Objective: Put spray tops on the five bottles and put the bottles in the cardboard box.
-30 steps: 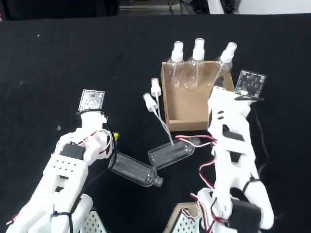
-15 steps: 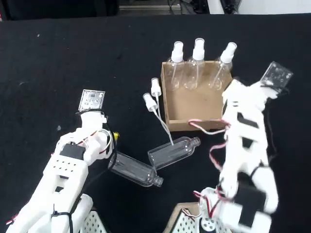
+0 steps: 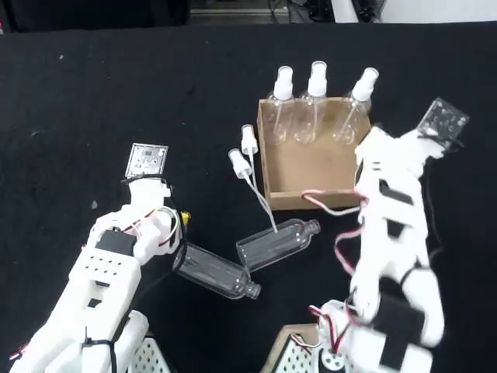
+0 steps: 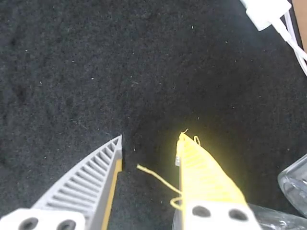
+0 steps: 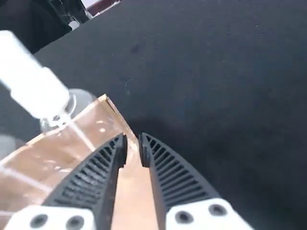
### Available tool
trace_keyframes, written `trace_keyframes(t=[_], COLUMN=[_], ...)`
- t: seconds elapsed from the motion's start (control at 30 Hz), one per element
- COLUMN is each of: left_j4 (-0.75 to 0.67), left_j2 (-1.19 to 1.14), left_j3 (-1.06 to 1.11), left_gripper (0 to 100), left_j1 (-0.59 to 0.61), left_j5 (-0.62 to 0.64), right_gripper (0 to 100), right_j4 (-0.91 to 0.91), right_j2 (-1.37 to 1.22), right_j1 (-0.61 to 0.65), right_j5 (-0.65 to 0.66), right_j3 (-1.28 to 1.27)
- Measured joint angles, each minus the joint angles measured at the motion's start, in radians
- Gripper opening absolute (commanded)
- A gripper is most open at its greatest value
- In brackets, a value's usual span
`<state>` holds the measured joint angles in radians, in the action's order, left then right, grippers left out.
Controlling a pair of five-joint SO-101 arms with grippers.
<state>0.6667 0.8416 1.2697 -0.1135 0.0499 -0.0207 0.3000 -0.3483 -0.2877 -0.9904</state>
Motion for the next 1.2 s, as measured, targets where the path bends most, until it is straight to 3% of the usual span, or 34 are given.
trace_keyframes(t=[0.27, 0.4, 0.67, 0.8, 0.93, 1.07, 1.2], left_j4=[0.0, 0.02, 0.354, 0.422, 0.425, 0.402, 0.347], left_j2=[0.0, 0.0, 0.0, 0.0, 0.0, 0.0, 0.0], left_j3=[0.0, -0.005, -0.27, -0.316, -0.333, -0.333, -0.284], left_gripper=[18, 18, 19, 18, 18, 18, 18], left_j1=[0.009, 0.003, -0.02, -0.021, 0.048, 0.201, 0.338], left_j5=[0.0, -0.029, -0.135, -0.153, -0.155, -0.155, -0.153], right_gripper=[1.2, 1.2, 1.3, 10.7, 19.3, 17.3, 14.0], right_j4=[0.367, 0.407, 0.356, 0.382, 0.557, 0.801, 1.056], right_j2=[0.341, 0.365, 0.33, 0.33, 0.331, 0.374, 0.427], right_j1=[0.097, 0.129, 0.127, 0.133, 0.186, 0.285, 0.4], right_j5=[0.068, 0.078, 0.078, 0.095, 0.152, 0.292, 0.563], right_j3=[-0.049, -0.049, -0.049, -0.041, 0.057, 0.172, 0.258])
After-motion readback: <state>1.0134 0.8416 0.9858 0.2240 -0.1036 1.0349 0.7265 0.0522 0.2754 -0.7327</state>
